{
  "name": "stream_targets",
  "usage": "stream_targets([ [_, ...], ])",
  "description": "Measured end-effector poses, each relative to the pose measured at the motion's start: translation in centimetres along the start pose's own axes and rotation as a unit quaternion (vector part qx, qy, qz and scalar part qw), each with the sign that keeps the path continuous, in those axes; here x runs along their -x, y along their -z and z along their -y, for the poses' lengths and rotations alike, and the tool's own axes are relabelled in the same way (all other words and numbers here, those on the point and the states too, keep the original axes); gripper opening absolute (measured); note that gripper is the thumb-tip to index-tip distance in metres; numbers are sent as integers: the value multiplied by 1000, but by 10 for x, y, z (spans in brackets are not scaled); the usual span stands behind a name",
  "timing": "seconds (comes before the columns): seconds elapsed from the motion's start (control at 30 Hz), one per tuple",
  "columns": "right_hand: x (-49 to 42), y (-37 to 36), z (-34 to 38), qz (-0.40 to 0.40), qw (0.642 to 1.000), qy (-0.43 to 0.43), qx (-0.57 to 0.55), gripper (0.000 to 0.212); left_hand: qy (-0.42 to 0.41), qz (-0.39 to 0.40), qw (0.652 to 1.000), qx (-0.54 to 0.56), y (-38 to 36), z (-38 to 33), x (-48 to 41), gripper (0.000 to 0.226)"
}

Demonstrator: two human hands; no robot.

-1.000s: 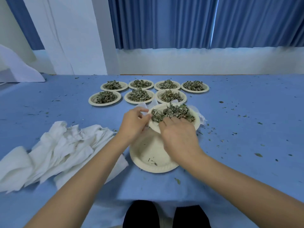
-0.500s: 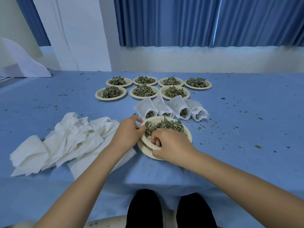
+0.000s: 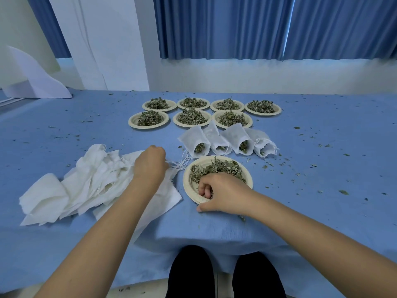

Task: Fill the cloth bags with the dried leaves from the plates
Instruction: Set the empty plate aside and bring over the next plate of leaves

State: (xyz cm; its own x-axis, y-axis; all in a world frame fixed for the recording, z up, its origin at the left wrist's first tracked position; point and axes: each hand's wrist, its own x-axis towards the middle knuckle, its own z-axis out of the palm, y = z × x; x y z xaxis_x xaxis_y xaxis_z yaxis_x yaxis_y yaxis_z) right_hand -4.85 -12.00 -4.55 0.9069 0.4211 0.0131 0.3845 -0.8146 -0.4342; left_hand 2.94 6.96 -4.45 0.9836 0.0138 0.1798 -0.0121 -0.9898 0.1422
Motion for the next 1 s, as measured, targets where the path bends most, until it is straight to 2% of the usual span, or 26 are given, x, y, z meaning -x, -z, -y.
stream_targets([
  [0.1,-1,0,0,10,1000,-1,6,30,17,5,1000,-21,-7,3,-2,32],
  [0.23,-2,0,-2,16,1000,-7,-7,31,8,-35,999,-13,-8,3,0,40],
  [0.4,-1,2,-3,35,999,-12,-25,30,-48,-179,983,0,8,-11,5,22],
  [0.47,-1,8,-1,32,995,1,-93,19,-95,-259,961,31,19,-21,9,23],
  [0.5,-2,14,0,4,987,5,-158,12,-136,-303,941,70,24,-26,12,21],
  [0.53,-4,22,0,-35,972,3,-234,5,-184,-349,912,109,28,-32,14,18],
  [0.6,-11,40,-4,-90,905,-26,-415,18,-272,-419,850,168,35,-43,16,14],
  [0.67,-20,54,-11,-95,824,-62,-555,28,-340,-410,818,220,34,-53,13,12],
  [0.7,-23,58,-15,-97,798,-72,-590,28,-364,-392,811,235,32,-58,11,11],
  [0.8,-37,58,-30,-127,757,-82,-635,19,-406,-325,814,260,16,-65,1,6],
  [0.93,-52,56,-49,-154,680,-87,-711,17,-404,-231,822,328,-4,-67,-16,6],
  [1.0,-58,54,-59,-163,697,-78,-694,15,-399,-210,818,358,-10,-67,-24,8],
])
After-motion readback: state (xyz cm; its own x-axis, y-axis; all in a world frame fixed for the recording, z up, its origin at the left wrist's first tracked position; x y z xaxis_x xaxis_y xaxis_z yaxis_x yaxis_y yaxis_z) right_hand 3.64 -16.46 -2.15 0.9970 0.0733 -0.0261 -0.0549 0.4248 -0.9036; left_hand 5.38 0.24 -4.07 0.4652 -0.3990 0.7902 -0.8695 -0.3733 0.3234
